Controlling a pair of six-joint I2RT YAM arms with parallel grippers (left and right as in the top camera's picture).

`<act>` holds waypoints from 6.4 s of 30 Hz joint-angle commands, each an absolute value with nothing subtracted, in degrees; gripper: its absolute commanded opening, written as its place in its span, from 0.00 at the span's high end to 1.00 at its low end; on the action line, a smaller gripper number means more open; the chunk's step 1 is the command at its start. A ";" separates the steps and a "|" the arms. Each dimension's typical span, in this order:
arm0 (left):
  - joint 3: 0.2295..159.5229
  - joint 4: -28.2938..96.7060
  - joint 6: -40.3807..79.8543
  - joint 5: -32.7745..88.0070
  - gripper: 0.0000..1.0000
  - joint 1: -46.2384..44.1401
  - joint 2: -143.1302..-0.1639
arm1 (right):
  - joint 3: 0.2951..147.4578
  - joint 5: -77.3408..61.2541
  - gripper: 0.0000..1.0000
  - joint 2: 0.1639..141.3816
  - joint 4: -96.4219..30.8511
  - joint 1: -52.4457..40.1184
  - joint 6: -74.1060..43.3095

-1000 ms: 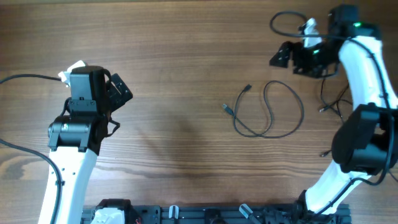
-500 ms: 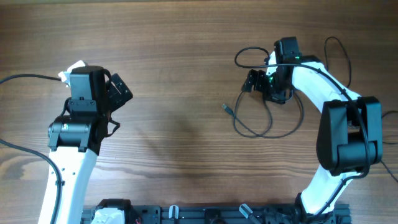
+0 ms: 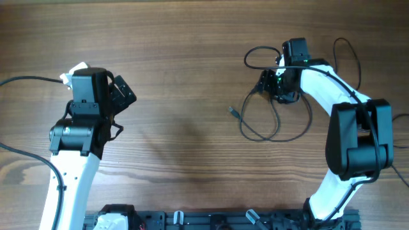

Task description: Untangle cables

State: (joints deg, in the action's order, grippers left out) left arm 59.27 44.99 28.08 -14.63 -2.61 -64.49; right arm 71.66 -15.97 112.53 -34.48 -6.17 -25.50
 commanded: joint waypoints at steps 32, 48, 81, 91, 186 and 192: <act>59.59 44.88 27.40 -14.37 0.00 -2.35 -63.86 | 91.92 1.32 0.95 88.73 -9.56 -4.21 -23.66; 59.59 44.88 27.40 -14.37 0.00 -2.35 -63.86 | 95.35 24.27 0.96 83.20 -15.99 21.45 -9.34; 59.59 44.88 27.40 -14.37 0.00 -2.35 -63.86 | 95.13 12.78 0.96 94.37 -22.24 30.09 -10.50; 59.59 44.88 27.40 -14.37 0.00 -2.35 -63.86 | 95.13 15.68 0.96 95.46 -21.45 30.48 -10.68; 59.59 44.88 27.40 -14.37 0.00 -2.35 -63.86 | 95.13 -0.01 0.00 81.17 -71.22 -1.17 -4.64; 59.59 44.88 27.40 -14.35 0.00 -2.35 -63.57 | 95.13 -0.01 0.00 81.17 -71.20 -1.17 -4.64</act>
